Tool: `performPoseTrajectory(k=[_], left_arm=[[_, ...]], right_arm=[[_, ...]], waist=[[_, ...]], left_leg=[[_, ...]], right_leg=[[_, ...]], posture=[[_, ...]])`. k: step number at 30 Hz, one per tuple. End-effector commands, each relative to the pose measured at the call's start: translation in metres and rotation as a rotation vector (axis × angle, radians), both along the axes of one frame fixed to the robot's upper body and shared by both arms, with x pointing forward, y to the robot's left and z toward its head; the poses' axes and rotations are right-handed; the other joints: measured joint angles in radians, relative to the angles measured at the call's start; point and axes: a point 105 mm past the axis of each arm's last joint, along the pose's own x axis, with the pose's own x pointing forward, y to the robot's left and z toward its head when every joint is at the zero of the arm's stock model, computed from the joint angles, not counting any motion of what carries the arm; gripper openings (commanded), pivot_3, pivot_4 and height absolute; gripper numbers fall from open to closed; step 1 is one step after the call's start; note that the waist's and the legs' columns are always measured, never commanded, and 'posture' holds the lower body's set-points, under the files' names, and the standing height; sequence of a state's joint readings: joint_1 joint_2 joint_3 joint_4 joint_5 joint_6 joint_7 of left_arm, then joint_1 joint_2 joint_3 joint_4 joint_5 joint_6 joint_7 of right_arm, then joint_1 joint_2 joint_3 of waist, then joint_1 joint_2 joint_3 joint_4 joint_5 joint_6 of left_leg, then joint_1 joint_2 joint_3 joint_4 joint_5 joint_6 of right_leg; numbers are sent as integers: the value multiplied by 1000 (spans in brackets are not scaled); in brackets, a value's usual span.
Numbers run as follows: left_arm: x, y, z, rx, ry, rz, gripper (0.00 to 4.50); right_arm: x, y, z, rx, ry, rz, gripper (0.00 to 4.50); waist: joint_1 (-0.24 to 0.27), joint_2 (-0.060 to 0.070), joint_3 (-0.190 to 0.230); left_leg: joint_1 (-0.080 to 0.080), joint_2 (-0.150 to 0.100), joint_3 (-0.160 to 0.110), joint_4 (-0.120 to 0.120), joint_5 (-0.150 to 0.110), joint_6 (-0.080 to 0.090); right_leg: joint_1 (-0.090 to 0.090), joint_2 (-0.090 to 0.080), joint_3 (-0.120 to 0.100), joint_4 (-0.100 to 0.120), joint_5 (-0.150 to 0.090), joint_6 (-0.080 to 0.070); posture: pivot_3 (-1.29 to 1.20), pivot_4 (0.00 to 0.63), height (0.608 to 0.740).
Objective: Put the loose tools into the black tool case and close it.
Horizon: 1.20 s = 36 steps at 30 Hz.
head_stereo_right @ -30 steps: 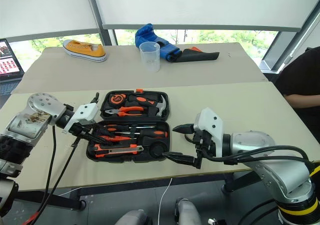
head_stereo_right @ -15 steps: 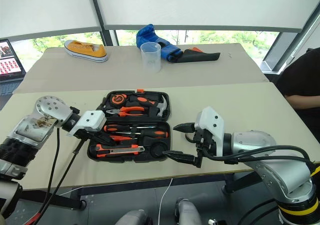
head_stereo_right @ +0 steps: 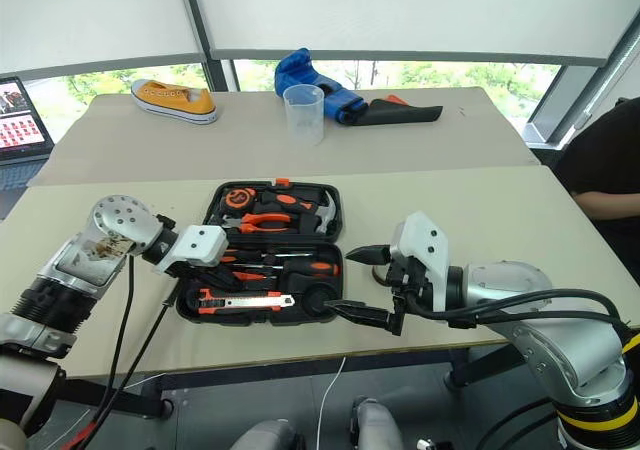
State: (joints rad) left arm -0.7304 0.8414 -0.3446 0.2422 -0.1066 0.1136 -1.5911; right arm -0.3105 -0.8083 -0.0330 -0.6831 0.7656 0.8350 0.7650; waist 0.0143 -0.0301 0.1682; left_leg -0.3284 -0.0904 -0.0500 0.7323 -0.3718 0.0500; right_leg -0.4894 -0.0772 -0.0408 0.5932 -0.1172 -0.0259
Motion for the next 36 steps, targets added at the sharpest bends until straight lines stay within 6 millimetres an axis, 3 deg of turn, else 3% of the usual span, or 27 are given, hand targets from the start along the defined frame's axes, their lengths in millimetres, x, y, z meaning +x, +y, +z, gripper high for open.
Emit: performPoseTrajectory(k=[1,8,20,29,36], left_arm=[[0,5,22,-37,-12,12,48],[-5,11,15,-9,-2,0,48],[-11,17,-14,104,-33,-76,48],[-8,6,-20,100,-48,-93,48],[-9,5,-25,116,-51,-106,48]], right_arm=[[-1,-1,11,10,-49,0,4500],[-1,-1,9,7,-41,7,4500],[-1,-2,8,0,-38,4,4500],[-1,-3,8,8,-34,-11,4500],[-1,-3,8,10,-30,-14,4500]], waist=[[-2,0,0],[-4,0,0],[-2,1,-1],[0,5,-4],[0,6,-4]], left_leg=[[0,0,0,0,0,0],[0,0,0,0,0,0],[0,0,0,1,0,0],[15,1,0,0,-3,6],[17,-1,0,1,-5,8]], right_leg=[[0,0,0,0,0,0],[-1,0,0,0,0,0],[0,0,0,0,0,0],[17,0,1,-3,-2,3],[18,1,0,-2,-4,6]], posture=[[0,150,724],[0,150,724],[0,150,724],[0,150,724],[0,150,724]])
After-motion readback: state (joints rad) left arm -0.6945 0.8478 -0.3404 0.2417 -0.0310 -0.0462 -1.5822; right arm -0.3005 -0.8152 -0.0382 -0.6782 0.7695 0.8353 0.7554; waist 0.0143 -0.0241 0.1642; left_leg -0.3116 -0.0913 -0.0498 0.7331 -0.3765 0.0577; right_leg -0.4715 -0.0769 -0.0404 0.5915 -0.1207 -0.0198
